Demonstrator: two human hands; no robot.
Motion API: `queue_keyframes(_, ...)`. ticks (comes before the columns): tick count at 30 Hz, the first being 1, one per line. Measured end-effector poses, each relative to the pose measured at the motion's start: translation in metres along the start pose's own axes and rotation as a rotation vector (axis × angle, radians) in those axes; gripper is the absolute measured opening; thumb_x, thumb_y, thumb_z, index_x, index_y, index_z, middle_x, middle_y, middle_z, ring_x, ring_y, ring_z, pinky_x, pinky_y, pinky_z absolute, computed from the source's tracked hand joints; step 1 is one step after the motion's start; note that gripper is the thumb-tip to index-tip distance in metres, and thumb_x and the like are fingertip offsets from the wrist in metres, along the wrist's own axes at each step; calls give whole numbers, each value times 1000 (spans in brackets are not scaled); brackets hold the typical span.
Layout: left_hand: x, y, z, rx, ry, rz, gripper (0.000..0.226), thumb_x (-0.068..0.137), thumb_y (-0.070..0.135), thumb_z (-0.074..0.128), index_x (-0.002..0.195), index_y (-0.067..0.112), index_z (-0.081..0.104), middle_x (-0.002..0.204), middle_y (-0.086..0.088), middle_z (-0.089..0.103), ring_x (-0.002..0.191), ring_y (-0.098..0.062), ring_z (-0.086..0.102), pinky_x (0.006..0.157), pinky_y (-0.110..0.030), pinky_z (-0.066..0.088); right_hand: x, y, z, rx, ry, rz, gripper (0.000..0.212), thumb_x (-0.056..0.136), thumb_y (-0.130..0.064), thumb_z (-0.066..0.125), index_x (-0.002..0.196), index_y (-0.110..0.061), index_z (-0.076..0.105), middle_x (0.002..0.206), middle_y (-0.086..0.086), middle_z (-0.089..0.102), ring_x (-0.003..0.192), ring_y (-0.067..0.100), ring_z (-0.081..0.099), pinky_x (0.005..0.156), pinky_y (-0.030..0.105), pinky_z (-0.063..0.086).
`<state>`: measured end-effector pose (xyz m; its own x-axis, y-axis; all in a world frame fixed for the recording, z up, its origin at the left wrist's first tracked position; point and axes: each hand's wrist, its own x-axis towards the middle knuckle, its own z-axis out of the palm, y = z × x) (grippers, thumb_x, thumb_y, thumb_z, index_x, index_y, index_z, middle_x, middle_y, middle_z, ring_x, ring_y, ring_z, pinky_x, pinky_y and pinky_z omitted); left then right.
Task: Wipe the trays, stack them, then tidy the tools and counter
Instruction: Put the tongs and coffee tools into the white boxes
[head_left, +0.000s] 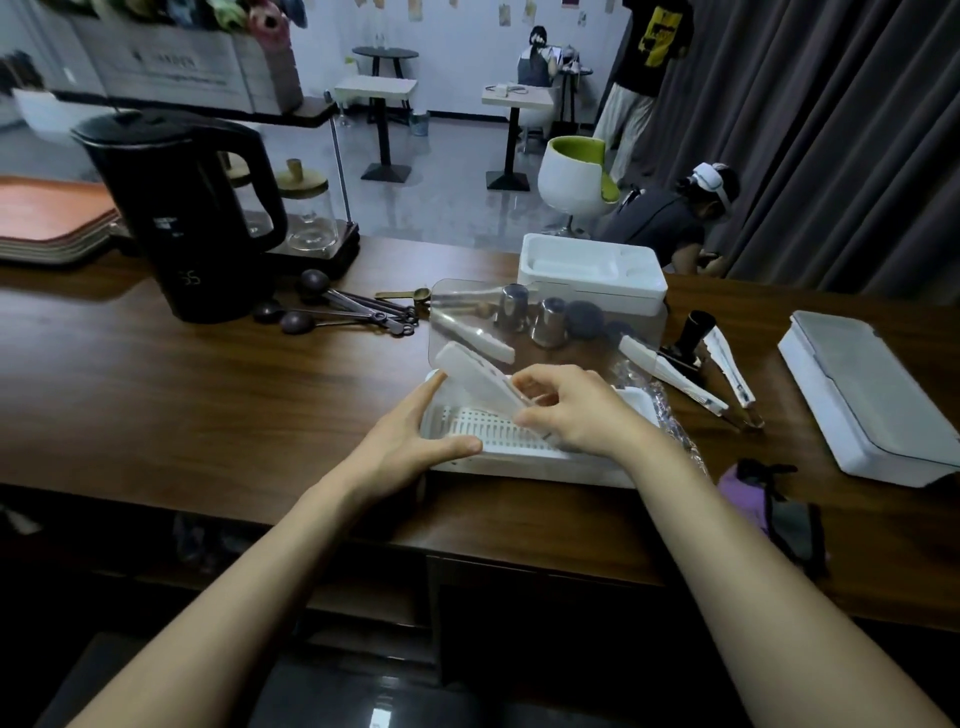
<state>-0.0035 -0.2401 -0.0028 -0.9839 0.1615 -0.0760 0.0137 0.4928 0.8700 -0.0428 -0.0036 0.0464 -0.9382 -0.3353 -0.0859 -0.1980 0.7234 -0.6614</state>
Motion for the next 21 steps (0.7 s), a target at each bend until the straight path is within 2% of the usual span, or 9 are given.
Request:
queue_keyframes(3,1,-2,-1,-24,-40,27,89,74,63,82,149,48,37,145,30,48,130,7,46,117,-37,36,4,1,5,-55,-61,-8,40,85,-31,76,123,-36,65,106,-14,66,97,6,63,82,37,60)
queue_keyframes(4,1,-3,-2,-32,-43,36,90,74,63,82,150,48,36,145,29,48,131,7,45,117,-37,36,6,-1,6,-96,-80,-11,37,86,-30,76,121,-36,64,107,-13,65,98,9,62,83,35,58)
queue_keyframes(8,2,-8,-2,-22,-3,22,106,71,67,81,157,51,20,160,22,29,145,-2,26,119,-33,26,8,10,1,-301,-134,63,40,87,-26,75,124,-32,63,116,-10,63,108,15,60,93,34,51)
queue_keyframes(14,3,-8,-1,-20,-6,17,105,72,66,80,156,54,19,164,19,24,149,-6,23,120,-34,25,5,27,6,-381,-87,82,22,88,-32,73,108,-33,62,108,-9,52,101,17,54,84,33,46)
queue_keyframes(18,3,-9,-2,-29,-18,12,106,69,71,79,155,56,19,165,19,23,150,-7,23,120,-37,25,0,38,-4,-186,-145,151,22,89,-33,74,107,-27,63,85,-4,58,75,14,55,67,27,43)
queue_keyframes(21,3,-8,-2,-32,-15,19,105,71,69,79,156,54,19,165,18,23,150,-7,23,118,-36,25,-5,43,-10,-65,-203,162,28,91,-37,73,116,-29,64,84,-6,57,77,11,54,72,27,43)
